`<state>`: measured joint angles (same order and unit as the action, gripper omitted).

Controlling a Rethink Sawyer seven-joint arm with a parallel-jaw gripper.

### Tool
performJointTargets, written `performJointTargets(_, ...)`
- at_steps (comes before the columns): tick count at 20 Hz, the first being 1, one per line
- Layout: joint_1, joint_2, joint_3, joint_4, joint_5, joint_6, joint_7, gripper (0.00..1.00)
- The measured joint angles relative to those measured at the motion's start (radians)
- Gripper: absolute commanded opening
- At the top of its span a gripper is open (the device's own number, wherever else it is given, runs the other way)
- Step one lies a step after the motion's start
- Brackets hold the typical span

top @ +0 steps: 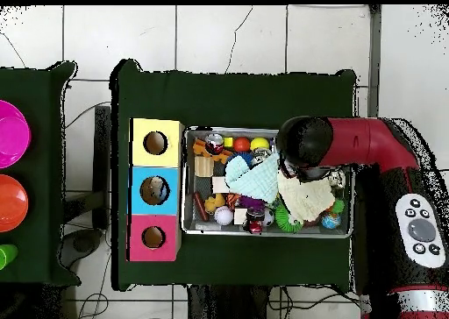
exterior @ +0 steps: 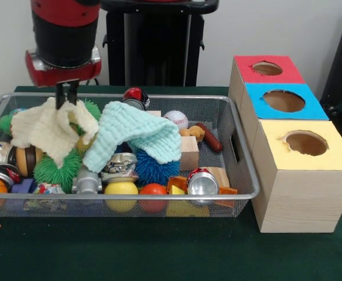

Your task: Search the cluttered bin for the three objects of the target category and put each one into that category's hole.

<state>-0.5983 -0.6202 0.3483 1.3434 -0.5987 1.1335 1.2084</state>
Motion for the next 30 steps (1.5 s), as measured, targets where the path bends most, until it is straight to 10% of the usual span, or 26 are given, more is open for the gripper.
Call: performJointTargets(30,0.318,0.004,-0.08,0.093,0.229,-0.172,0.105,0.0)
